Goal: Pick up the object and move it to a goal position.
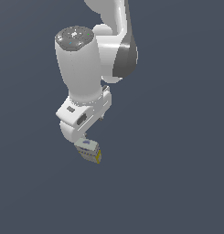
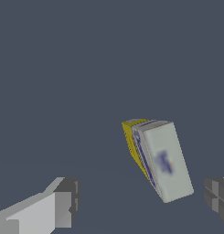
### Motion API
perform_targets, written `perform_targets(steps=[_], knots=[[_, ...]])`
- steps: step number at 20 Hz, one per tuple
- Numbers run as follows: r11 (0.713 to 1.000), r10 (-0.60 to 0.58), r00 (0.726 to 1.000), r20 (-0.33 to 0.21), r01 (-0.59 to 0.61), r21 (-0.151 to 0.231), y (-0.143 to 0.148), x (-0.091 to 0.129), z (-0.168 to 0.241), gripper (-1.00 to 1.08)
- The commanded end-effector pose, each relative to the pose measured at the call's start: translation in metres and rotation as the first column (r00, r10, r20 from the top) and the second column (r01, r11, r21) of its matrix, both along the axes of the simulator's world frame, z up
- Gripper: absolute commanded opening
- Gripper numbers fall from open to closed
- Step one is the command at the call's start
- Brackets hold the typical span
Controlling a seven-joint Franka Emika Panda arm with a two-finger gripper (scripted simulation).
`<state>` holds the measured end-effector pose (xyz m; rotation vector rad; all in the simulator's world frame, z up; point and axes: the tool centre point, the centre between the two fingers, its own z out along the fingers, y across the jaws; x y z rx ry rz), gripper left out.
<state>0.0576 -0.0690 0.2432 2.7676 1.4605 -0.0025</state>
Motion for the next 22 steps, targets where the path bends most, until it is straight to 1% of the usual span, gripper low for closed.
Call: perform_targets(steps=[1, 6, 11, 17, 22], knots=[[0.998, 0.058, 0.998, -0.001, -0.058, 0.002, -0.005, 0.006, -0.007, 1.0], [0.987, 0.161, 0.987, -0.003, -0.161, 0.005, -0.016, 0.017, -0.021, 1.0], [0.972, 0.236, 0.972, -0.004, -0.236, 0.009, -0.023, 0.025, -0.031, 1.0], [0.958, 0.288, 0.958, -0.004, -0.288, 0.011, -0.029, 0.029, -0.039, 1.0], [0.953, 0.302, 0.953, -0.004, -0.301, 0.012, -0.03, 0.031, -0.041, 1.0]])
